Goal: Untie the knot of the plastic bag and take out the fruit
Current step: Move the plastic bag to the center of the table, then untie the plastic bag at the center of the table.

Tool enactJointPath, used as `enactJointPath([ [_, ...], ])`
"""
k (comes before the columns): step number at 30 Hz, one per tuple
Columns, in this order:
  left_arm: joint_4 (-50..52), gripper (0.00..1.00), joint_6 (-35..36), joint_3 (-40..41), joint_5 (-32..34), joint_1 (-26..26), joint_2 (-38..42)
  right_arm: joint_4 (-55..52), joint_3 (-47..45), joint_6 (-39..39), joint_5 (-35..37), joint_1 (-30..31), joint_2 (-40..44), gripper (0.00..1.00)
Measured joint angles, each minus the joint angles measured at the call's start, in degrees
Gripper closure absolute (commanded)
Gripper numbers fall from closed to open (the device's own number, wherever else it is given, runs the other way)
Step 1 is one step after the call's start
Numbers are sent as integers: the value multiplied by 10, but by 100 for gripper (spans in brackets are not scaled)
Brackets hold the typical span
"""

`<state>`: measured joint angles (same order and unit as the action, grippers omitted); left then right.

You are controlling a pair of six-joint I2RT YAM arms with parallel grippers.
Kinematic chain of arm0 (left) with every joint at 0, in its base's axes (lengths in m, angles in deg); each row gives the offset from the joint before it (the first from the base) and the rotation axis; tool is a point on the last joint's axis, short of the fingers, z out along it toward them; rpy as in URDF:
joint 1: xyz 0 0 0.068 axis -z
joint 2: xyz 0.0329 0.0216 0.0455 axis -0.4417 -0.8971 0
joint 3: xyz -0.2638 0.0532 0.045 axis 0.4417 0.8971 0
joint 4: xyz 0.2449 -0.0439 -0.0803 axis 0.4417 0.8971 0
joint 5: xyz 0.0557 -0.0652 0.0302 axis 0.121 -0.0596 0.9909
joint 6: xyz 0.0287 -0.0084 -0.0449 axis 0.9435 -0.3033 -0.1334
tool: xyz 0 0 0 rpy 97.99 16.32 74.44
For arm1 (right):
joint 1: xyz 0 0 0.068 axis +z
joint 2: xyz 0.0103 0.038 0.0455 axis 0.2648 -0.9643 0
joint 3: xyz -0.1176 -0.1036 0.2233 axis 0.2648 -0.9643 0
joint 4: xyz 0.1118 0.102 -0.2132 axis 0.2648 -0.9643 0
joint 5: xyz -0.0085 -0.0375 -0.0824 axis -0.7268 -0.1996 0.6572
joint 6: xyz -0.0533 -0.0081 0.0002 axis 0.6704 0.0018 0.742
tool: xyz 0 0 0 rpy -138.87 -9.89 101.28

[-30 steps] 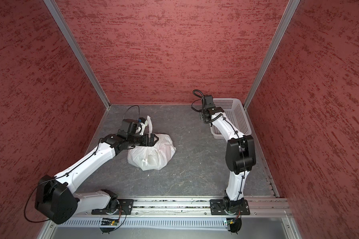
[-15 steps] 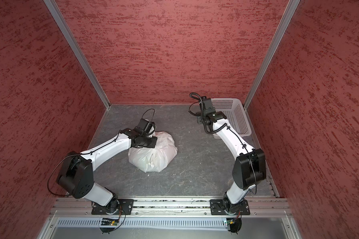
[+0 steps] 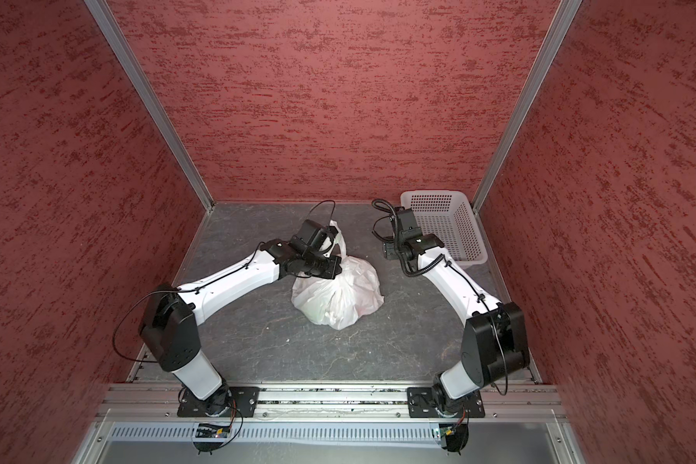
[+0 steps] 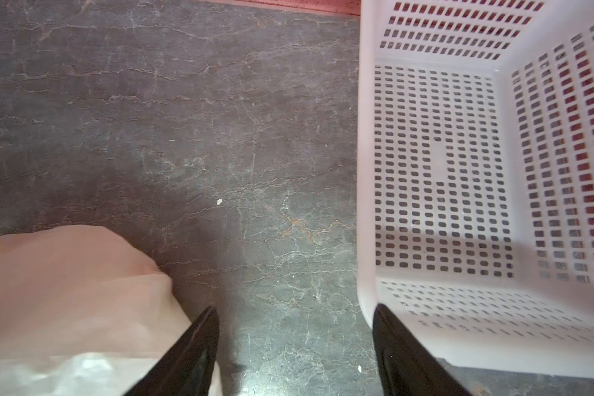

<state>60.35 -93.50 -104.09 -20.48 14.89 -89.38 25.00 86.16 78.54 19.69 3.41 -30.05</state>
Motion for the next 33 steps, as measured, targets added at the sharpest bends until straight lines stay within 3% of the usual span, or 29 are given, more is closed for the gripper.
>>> enactJointPath([
  [1, 0, 55, -4, -9, -4, 5, -11, 2, -3, -2, -6, 0, 2, 26],
  [3, 2, 38, -12, -20, -10, 11, -26, 3, -6, -4, -15, 0, 5, 25],
  [7, 15, 28, -14, -20, 0, 10, -20, 10, -23, -9, -49, 0, 20, 23],
  [15, 39, 29, 45, 23, 24, 4, 61, 33, -73, -18, -129, 19, 74, 20],
  [21, 36, 32, 85, 74, 28, 3, 61, 61, -107, -34, -191, 44, 75, 17],
  [28, -3, 35, 96, 81, 28, 3, 39, 97, -137, -56, -233, 64, 76, 14],
  [31, -21, 47, 102, 81, 28, 3, 22, 109, -156, -66, -246, 73, 80, 13],
  [33, -28, 63, 106, 83, 29, 3, 13, 113, -165, -69, -251, 79, 80, 13],
])
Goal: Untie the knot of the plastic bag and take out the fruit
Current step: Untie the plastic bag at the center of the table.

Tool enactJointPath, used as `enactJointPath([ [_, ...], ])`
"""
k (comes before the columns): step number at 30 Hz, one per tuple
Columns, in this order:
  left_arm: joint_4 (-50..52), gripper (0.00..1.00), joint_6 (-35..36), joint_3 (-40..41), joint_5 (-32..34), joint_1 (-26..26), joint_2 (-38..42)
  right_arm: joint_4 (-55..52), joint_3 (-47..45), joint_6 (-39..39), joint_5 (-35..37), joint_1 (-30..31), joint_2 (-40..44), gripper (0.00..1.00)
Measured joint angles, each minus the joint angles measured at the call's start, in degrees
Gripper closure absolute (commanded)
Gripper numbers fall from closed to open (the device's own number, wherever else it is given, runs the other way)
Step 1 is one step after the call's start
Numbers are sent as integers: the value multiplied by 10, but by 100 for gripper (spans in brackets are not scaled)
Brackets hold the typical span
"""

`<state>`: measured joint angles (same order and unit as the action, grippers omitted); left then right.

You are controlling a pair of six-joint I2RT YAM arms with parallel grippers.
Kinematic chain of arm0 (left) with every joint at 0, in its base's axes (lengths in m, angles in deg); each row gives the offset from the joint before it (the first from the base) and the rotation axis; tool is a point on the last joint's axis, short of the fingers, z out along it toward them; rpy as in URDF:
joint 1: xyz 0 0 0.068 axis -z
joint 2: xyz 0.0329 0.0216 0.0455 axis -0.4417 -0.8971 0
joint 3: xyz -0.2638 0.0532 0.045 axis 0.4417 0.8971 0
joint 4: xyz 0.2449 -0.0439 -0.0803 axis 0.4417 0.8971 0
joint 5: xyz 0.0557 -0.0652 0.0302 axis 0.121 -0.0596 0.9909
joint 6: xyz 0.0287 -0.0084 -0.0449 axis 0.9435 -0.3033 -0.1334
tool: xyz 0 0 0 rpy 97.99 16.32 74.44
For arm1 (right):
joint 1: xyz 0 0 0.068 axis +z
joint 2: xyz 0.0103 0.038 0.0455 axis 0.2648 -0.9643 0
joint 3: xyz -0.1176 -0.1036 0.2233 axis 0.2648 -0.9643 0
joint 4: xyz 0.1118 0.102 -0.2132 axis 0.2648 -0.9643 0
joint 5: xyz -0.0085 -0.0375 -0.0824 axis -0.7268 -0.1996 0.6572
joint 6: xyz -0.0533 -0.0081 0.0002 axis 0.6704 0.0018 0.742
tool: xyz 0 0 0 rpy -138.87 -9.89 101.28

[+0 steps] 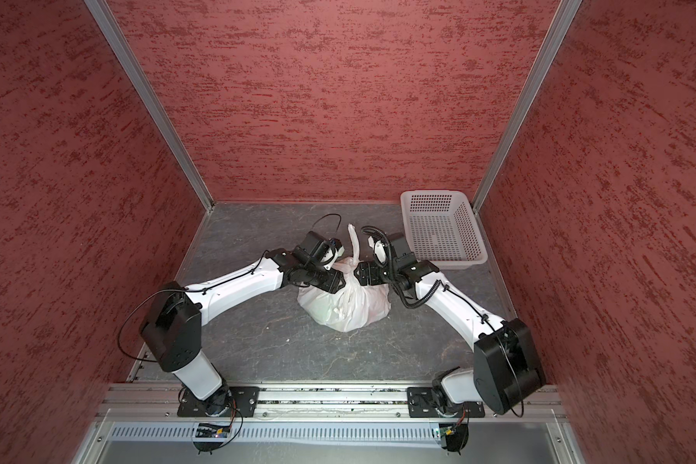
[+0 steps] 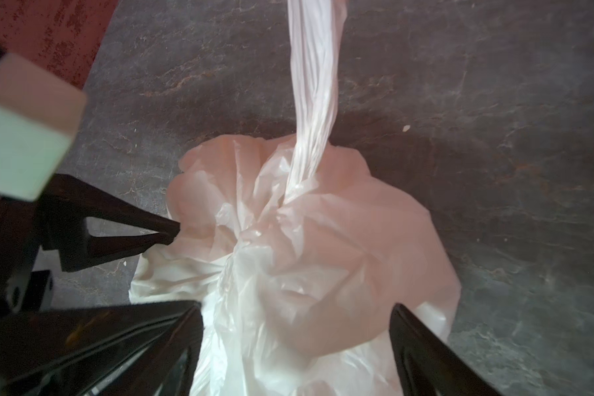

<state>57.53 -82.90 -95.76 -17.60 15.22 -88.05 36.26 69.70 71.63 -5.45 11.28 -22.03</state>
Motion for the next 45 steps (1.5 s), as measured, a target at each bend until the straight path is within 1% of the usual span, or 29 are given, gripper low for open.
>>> enactJointPath([
  [3, -8, 86, 0, 10, 2, 0, -2, 2, -8, -1, -2, 7, 0, 12],
  [5, -14, 96, 0, 19, 4, 0, -1, 5, -10, -1, -2, 7, -1, 12],
  [6, -17, 100, -1, 24, 4, 0, 1, 9, -10, -1, -1, 9, -2, 12],
  [8, -21, 100, -2, 32, 7, 0, 7, 19, -10, 0, -1, 9, -6, 12],
  [10, -26, 100, -2, 40, 8, 0, 17, 30, -11, 3, -1, 11, -9, 15],
  [15, -37, 100, -2, 56, 19, 0, 49, 53, -11, 10, -5, 14, -17, 29],
  [18, -42, 100, -3, 63, 24, 0, 63, 60, -11, 13, -12, 20, -27, 31],
  [21, -46, 100, -4, 66, 29, 0, 70, 68, -11, 17, -14, 29, -41, 40],
  [23, -47, 100, -6, 68, 32, 0, 71, 71, -11, 21, -14, 32, -54, 57],
  [25, -48, 100, -6, 69, 34, 0, 71, 74, -11, 19, -12, 33, -62, 71],
  [28, -48, 100, -6, 70, 37, -1, 71, 78, -12, 17, -8, 33, -63, 87],
  [30, -47, 100, -6, 70, 38, -4, 72, 80, -12, 15, -6, 33, -63, 100],
  [34, -50, 100, -12, 86, 36, -21, 90, 73, -14, 15, 2, 33, -48, 100],
  [40, -69, 100, -23, 131, 13, -74, 144, 60, -46, 16, 22, 30, 35, 100],
  [42, -77, 100, -25, 148, 0, -97, 162, 59, -64, 14, 28, 17, 60, 100],
  [45, -80, 100, -26, 174, -16, -137, 185, 55, -95, 4, 39, -22, 84, 100],
])
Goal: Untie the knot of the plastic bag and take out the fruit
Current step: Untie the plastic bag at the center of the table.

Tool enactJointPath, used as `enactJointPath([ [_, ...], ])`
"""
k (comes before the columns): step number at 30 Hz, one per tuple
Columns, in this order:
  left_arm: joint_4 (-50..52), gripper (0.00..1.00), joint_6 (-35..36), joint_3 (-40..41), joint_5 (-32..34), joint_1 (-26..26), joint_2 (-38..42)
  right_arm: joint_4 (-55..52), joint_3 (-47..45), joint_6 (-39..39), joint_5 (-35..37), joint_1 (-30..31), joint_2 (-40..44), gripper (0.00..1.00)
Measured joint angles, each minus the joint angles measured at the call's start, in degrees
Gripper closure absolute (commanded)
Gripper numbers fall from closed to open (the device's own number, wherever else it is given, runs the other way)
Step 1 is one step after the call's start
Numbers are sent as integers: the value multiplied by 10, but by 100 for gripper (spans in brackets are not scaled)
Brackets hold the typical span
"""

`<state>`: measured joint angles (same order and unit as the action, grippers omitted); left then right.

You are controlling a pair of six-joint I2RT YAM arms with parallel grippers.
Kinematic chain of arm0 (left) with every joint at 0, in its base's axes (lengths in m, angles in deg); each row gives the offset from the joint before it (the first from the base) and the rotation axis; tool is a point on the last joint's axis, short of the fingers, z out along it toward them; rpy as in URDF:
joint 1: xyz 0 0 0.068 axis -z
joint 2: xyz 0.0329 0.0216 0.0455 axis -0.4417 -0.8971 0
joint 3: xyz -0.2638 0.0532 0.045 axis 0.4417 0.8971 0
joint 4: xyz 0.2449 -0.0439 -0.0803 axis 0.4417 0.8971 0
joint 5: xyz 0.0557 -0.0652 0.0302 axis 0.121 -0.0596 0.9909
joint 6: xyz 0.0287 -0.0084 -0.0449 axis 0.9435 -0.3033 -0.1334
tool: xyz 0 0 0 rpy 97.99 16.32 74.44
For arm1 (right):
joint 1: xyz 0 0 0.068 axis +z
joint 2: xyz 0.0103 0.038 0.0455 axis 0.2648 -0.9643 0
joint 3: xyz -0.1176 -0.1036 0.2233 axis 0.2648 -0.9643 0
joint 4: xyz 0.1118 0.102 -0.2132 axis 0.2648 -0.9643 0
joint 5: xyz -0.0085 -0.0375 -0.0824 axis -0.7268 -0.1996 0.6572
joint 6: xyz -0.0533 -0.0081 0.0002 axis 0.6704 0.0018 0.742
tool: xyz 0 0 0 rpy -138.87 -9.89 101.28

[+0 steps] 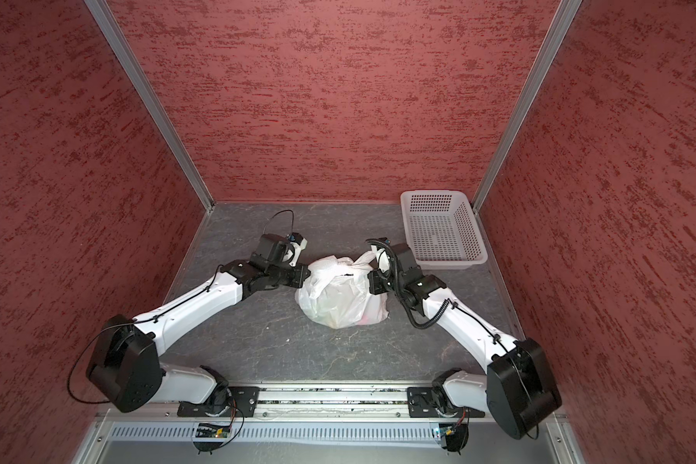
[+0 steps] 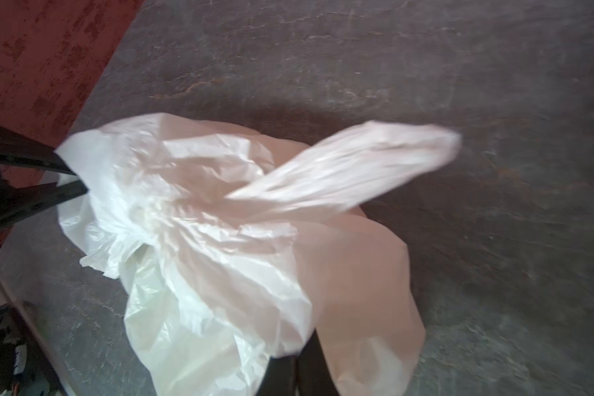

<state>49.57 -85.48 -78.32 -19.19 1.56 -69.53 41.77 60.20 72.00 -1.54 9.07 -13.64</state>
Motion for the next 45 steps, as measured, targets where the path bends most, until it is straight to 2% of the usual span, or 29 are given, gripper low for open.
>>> enactJointPath([
  [4, 0, 100, 1, 26, -18, -52, 11, -12, -32, -21, 22, -63, 18, 100],
  [10, 0, 100, 1, 58, -42, -107, 13, -33, -37, -52, 64, -108, 23, 100],
  [18, -3, 100, 0, 73, -73, -119, 25, -45, -40, -86, 69, -121, 24, 100],
  [20, -3, 100, 0, 73, -73, -119, 29, -51, -39, -86, 72, -122, 24, 70],
  [24, 4, 100, 2, 68, -61, -109, 38, -80, -26, -55, 85, -115, 28, 44],
  [26, 8, 100, 8, 58, -54, -91, 43, -89, -16, -29, 94, -97, 45, 37],
  [27, 9, 94, 10, 50, -52, -78, 44, -94, -9, -12, 97, -82, 59, 35],
  [29, 9, 54, 16, 36, -51, -59, 45, -99, 8, 15, 99, -59, 82, 30],
  [30, 9, 37, 16, 30, -49, -50, 45, -100, 17, 29, 100, -48, 92, 29],
  [32, 9, 16, 17, 23, -38, -36, 47, -101, 30, 51, 101, -30, 105, 26],
  [34, 11, 3, 25, 19, -15, -16, 52, -103, 40, 69, 104, -17, 111, 25],
  [39, 25, 0, 73, -24, 34, 57, 45, -108, 45, 97, 109, 1, 105, 22],
  [45, 17, 1, 133, -92, 78, 96, -33, -101, 56, 125, 111, 28, 62, 21],
])
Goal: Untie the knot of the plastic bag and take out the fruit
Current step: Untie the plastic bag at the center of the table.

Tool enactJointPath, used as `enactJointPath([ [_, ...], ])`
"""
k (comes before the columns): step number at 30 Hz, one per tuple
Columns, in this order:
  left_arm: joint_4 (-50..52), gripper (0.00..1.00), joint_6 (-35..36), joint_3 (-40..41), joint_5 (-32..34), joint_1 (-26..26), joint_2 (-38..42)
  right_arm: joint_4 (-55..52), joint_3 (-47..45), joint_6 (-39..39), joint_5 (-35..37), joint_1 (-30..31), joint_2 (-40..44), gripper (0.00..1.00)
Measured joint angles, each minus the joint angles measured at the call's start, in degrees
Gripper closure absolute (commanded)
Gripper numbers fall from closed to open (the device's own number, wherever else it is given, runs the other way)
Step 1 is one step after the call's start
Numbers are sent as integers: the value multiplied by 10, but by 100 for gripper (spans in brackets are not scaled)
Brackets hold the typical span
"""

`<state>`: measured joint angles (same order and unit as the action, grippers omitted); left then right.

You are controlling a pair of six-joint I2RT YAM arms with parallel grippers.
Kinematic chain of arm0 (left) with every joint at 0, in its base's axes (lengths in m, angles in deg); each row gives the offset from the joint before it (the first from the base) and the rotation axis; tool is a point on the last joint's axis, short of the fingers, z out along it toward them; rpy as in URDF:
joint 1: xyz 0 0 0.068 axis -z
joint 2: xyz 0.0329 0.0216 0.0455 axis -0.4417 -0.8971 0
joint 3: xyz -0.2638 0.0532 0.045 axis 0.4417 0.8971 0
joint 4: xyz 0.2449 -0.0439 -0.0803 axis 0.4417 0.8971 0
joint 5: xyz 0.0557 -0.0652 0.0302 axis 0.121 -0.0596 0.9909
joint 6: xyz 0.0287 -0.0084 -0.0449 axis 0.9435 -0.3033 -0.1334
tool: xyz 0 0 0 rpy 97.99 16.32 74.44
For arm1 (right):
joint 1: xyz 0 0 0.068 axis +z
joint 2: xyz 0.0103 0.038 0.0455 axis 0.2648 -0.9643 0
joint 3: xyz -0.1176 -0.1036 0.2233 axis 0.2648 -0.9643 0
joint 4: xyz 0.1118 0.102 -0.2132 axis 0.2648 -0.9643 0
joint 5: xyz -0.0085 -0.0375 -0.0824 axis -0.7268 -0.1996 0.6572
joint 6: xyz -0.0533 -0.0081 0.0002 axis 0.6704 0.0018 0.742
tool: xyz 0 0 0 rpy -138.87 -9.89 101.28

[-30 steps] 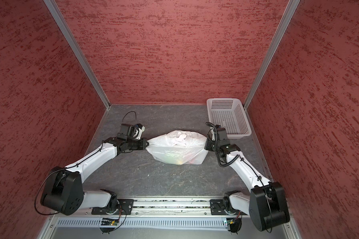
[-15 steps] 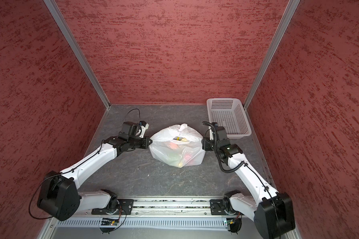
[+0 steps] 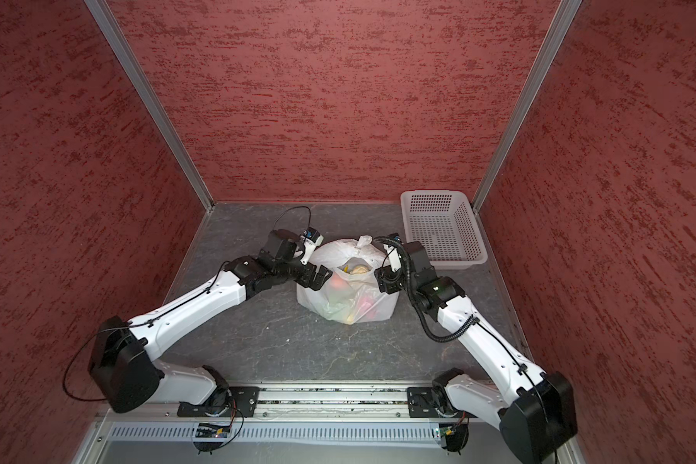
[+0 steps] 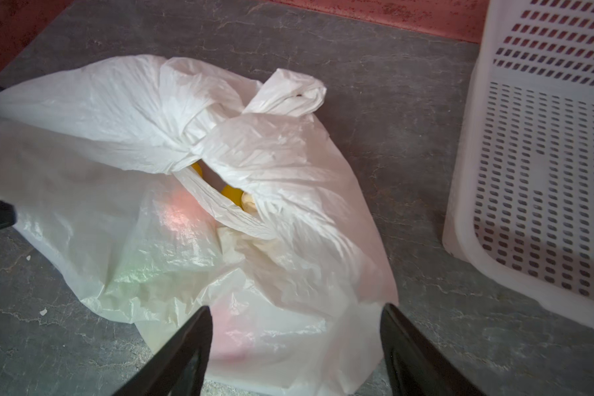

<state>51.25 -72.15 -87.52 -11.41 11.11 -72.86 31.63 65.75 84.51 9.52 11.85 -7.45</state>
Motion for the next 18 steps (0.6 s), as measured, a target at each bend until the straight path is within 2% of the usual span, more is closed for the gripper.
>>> enactJointPath([
  [5, -2, 6, 44, -34, 64, 12, -60, 20, 20, 25, 19, 18, -45, 20],
  [12, -20, 9, 82, -48, 125, 17, -65, 69, 54, 52, 49, 20, -104, 20],
  [16, -32, 6, 97, -48, 132, 17, -65, 89, 68, 71, 56, 20, -139, 30],
  [18, -38, 4, 102, -48, 122, 14, -65, 98, 74, 82, 57, 20, -158, 39],
])
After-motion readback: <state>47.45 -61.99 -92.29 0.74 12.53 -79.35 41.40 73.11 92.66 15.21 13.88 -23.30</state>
